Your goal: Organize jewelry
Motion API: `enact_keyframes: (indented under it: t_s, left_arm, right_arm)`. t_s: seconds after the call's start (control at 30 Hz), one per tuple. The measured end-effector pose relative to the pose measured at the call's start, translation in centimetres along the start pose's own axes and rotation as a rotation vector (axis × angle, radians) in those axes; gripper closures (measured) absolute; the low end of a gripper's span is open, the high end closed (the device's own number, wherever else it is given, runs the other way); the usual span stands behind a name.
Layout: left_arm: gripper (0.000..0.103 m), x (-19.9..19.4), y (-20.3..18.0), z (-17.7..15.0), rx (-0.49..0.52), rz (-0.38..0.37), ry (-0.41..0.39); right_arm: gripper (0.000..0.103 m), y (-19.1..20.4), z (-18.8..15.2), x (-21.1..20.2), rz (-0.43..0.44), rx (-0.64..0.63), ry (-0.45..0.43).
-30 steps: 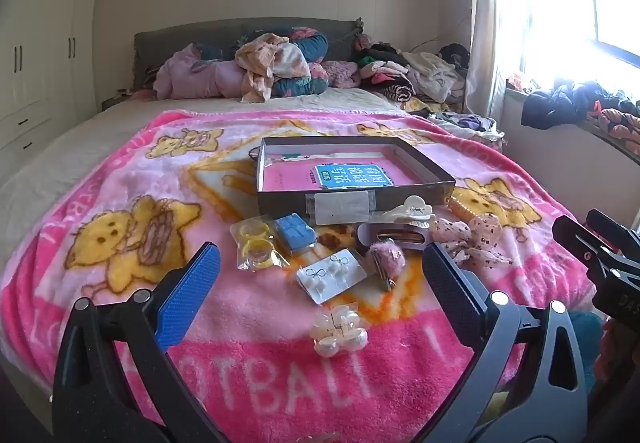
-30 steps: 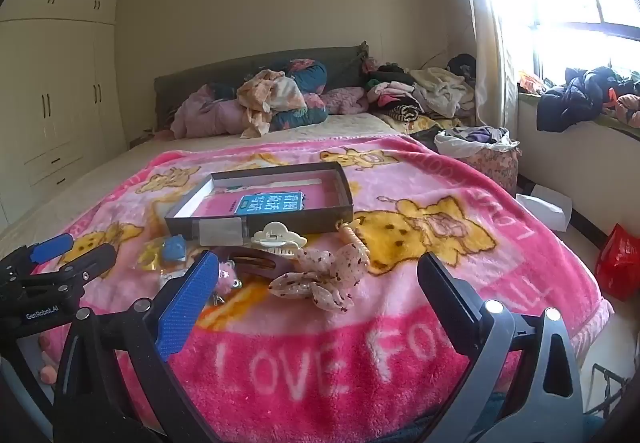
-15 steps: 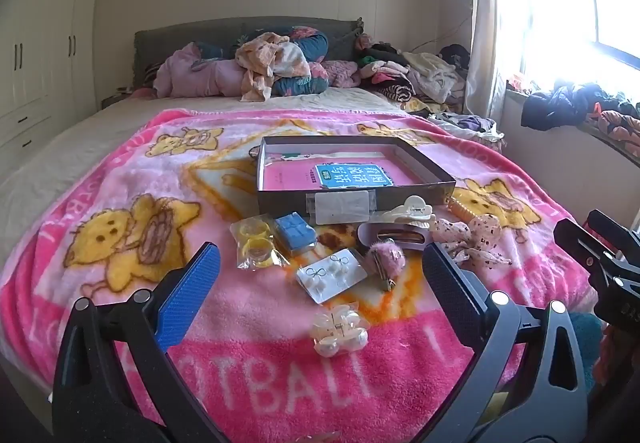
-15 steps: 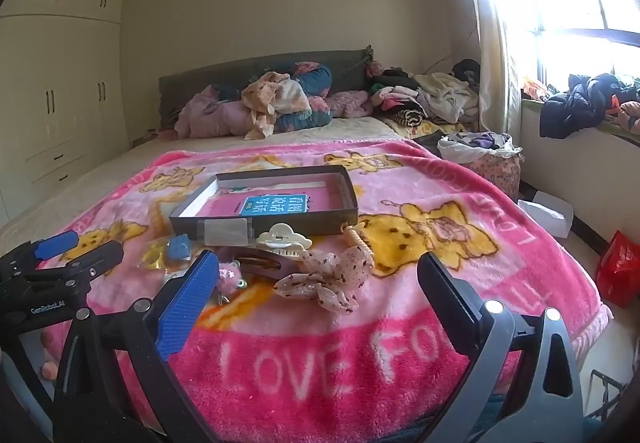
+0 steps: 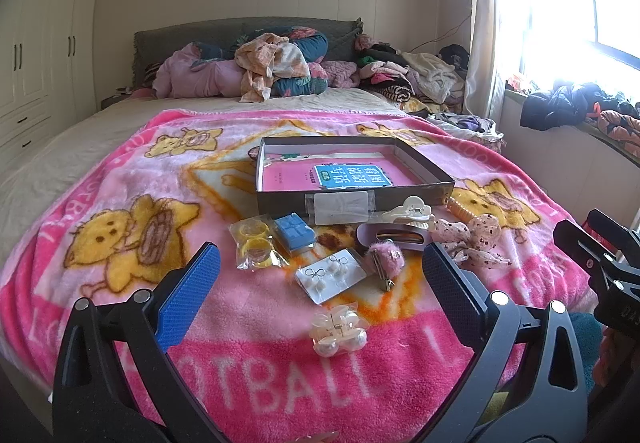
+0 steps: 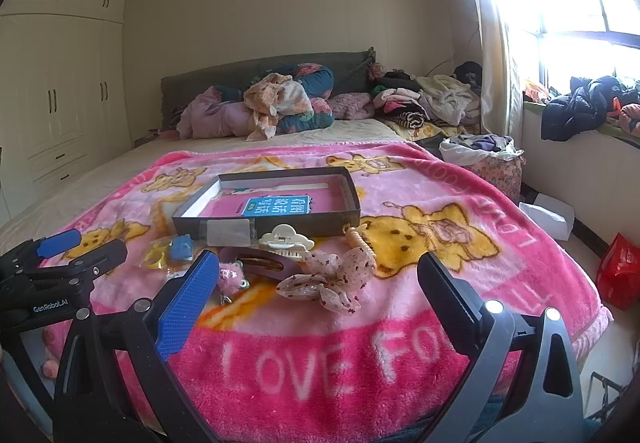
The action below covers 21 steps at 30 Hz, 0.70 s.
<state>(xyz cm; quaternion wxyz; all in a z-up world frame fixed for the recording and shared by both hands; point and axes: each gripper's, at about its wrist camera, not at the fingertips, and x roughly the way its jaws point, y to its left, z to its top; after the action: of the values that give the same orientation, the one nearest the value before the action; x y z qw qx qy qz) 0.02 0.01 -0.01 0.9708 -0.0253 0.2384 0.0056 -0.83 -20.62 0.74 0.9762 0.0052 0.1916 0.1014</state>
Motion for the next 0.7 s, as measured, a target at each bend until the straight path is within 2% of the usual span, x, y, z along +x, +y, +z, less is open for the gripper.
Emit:
enact_keyframes:
  t_s: [0.7]
  left_arm:
    - [0.011,0.03,0.0,0.01,-0.001,-0.003,-0.003]
  right_arm:
    - [0.006,0.27,0.65,-0.53,0.013,-0.007,-0.002]
